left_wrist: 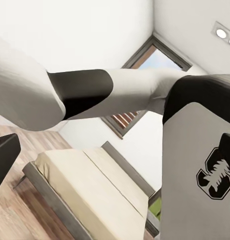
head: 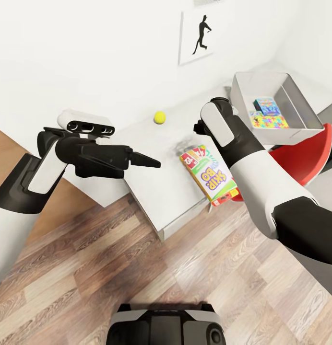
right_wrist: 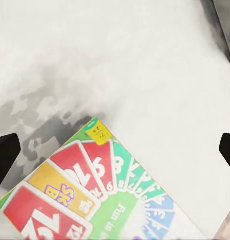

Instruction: Put all the toys in the child's room - the three board games (two on the bed and one on the table), the two jigsaw puzzles on the table, and the tennis ball on the table - inside the toy box on the table in the child's room.

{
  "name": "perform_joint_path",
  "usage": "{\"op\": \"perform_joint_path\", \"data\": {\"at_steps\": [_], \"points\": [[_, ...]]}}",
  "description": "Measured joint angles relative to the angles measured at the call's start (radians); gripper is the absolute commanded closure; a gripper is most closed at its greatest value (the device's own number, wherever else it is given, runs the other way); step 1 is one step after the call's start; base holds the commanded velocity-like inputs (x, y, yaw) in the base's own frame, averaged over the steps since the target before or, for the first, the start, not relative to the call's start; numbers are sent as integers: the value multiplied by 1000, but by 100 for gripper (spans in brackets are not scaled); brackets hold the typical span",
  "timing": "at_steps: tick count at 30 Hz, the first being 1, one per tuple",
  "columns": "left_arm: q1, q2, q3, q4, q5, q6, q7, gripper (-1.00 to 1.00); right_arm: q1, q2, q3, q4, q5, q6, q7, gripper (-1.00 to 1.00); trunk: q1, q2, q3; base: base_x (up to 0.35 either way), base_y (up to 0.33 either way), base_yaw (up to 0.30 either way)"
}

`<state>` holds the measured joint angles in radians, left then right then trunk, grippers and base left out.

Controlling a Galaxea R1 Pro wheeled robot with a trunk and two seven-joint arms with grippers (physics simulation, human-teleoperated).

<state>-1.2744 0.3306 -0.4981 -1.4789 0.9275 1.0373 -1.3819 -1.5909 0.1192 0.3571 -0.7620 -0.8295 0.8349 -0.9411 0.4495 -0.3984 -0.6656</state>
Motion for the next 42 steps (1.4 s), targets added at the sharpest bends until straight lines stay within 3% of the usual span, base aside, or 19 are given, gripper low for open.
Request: {"op": "perform_joint_path", "data": {"at_steps": [18, 26, 36, 42], "points": [[2, 3, 1, 5, 8, 0, 1, -100, 0, -2, 0, 0, 0, 0, 0, -100, 0, 0, 29, -7, 0, -50], [10, 19, 1, 9, 8, 0, 0, -100, 1, -3, -1, 0, -2, -1, 1, -100, 0, 0, 42, 0, 0, -61], [27, 27, 25, 46, 7, 0, 1, -100, 3, 1, -2, 0, -5, -6, 3, -100, 0, 0, 58, 0, 0, -61], [34, 61, 26, 53, 7, 0, 2, -100, 3, 6, -2, 0, -8, -9, 5, -100, 0, 0, 67, 0, 0, -62]]}}
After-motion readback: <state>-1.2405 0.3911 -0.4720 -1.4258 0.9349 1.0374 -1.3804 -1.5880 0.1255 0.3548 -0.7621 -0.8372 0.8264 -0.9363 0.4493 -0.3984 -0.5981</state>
